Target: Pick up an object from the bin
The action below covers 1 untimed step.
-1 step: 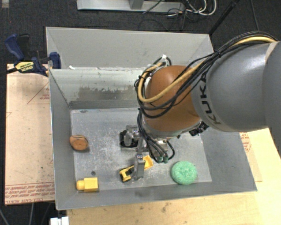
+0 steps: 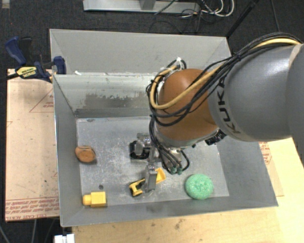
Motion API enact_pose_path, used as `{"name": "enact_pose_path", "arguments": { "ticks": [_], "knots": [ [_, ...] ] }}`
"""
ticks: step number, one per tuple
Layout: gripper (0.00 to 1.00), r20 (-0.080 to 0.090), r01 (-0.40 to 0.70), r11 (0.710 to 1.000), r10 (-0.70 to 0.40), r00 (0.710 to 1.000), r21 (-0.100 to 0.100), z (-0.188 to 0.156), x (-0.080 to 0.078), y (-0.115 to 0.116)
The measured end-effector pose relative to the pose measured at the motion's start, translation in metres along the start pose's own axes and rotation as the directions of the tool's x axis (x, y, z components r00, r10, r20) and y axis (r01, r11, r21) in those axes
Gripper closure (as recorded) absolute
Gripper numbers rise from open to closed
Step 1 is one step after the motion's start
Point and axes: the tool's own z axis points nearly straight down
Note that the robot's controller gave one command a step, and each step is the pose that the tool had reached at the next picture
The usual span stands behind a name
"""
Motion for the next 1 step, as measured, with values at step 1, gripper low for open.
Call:
{"name": "enact_pose_path", "arguments": {
  "ticks": [1],
  "knots": [
    [0.0, 0.012, 0.015, 1.0, -0.015, 1.0, -0.002, 0.0472, -0.0207, -0.0157]
  ]
}}
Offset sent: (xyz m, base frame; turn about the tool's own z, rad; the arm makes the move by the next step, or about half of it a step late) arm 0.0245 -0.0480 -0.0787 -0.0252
